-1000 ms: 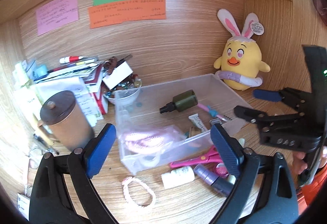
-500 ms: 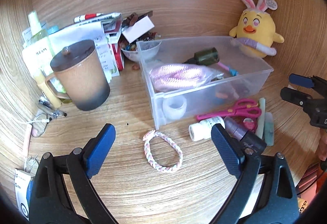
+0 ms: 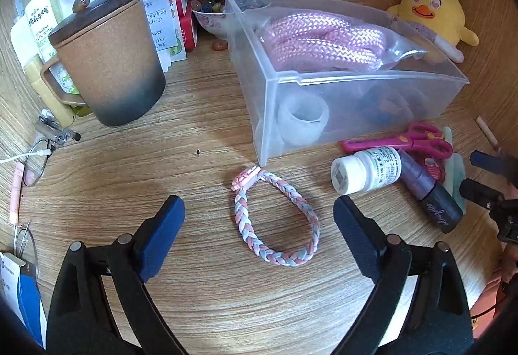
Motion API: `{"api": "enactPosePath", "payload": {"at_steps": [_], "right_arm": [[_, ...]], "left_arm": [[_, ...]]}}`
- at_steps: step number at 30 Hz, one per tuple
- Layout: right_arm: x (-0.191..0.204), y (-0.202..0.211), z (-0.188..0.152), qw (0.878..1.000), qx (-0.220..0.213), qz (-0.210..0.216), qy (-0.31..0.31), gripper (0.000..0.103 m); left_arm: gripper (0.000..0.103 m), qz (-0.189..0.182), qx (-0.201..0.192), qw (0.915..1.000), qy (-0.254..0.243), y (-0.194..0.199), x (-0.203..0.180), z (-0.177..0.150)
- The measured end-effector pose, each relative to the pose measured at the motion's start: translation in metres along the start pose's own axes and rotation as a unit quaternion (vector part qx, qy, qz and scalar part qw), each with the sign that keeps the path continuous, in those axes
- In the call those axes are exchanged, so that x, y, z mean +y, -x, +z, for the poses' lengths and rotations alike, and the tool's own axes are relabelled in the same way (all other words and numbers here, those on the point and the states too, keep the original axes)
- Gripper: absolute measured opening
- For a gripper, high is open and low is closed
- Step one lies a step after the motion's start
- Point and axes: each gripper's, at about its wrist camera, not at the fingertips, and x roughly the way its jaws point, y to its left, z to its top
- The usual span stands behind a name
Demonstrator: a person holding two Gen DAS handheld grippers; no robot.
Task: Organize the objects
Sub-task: 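Grasp the braided bracelet with the left gripper while the right grasps the mint tube, then drop the bracelet and mint tube into the clear box and open both grippers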
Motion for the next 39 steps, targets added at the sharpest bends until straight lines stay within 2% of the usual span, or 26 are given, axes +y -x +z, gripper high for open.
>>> {"api": "enactPosePath", "payload": {"at_steps": [1, 2, 4, 9, 15, 19, 21, 24, 32, 39], "right_arm": [[0.001, -0.001, -0.001, 1.0, 0.003, 0.002, 0.001, 0.073], [0.003, -0.002, -0.002, 1.0, 0.004, 0.001, 0.004, 0.072], [0.007, -0.004, -0.004, 1.0, 0.007, -0.003, 0.013, 0.067], [0.011, -0.004, -0.008, 0.999, 0.009, -0.011, 0.029, 0.048], [0.005, 0.001, -0.011, 0.999, 0.007, -0.019, 0.031, 0.028], [0.0, 0.004, -0.015, 0.999, 0.004, -0.024, 0.031, 0.026], [-0.002, 0.005, -0.016, 0.999, 0.003, -0.027, 0.03, 0.021], [-0.005, 0.006, -0.017, 0.999, 0.0, -0.028, 0.026, 0.021], [-0.004, 0.024, -0.011, 0.999, -0.033, -0.03, 0.024, 0.021], [-0.005, 0.05, 0.005, 0.997, -0.078, -0.023, 0.014, 0.021]], "left_arm": [[0.084, -0.001, 0.003, 1.0, 0.001, -0.002, 0.0, 0.001], [0.074, -0.001, 0.008, 1.0, 0.001, -0.004, -0.001, 0.001], [0.068, 0.007, 0.004, 1.0, -0.003, -0.004, -0.003, 0.0], [0.036, 0.009, -0.007, 0.9999, -0.01, 0.003, -0.005, -0.007], [0.013, 0.002, -0.018, 0.9997, -0.016, 0.016, -0.004, -0.026], [0.012, -0.001, -0.023, 0.9993, -0.03, 0.028, -0.008, -0.044], [0.011, 0.007, -0.026, 0.9989, -0.039, 0.033, -0.013, -0.052], [0.01, 0.011, -0.031, 0.9986, -0.042, 0.039, -0.014, -0.06], [0.01, -0.006, -0.076, 0.9962, -0.041, 0.072, -0.013, -0.046], [0.01, -0.03, -0.132, 0.9891, -0.058, 0.091, -0.041, -0.012]]}}
